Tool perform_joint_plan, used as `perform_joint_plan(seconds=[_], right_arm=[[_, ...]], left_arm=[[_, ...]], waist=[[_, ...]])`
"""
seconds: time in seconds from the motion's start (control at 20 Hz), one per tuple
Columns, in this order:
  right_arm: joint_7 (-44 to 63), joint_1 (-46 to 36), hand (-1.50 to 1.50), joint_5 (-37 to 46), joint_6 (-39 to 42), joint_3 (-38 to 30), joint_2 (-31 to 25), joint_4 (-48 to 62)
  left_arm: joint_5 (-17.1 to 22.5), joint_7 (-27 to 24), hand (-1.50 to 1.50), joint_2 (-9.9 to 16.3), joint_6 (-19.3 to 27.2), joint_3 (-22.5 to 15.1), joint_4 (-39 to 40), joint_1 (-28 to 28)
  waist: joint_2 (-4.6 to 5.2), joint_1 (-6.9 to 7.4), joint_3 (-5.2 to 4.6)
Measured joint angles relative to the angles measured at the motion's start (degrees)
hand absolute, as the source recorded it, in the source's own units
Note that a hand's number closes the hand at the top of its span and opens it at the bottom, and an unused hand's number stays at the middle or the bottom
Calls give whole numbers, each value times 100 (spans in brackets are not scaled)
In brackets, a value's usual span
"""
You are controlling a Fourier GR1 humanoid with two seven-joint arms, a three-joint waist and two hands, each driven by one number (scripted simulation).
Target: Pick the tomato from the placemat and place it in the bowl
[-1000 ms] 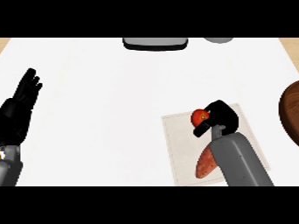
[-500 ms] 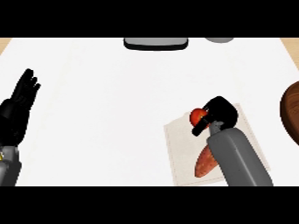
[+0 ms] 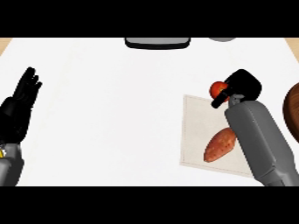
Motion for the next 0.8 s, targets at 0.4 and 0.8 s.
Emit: perform_joint_plan(seconds=[0.4,0.8], right_arm=[[499,-799,150,1108,82,243,-603,-684],[737,-866,150,1781,257,-61,-1001,-2106]], left_arm=[[-65,40,0,-22,-14,14,-94,135],[-60,68,0,-23,-49,106,-152,218]], waist=[[-49,-69,-4],[-58,-128,-2]])
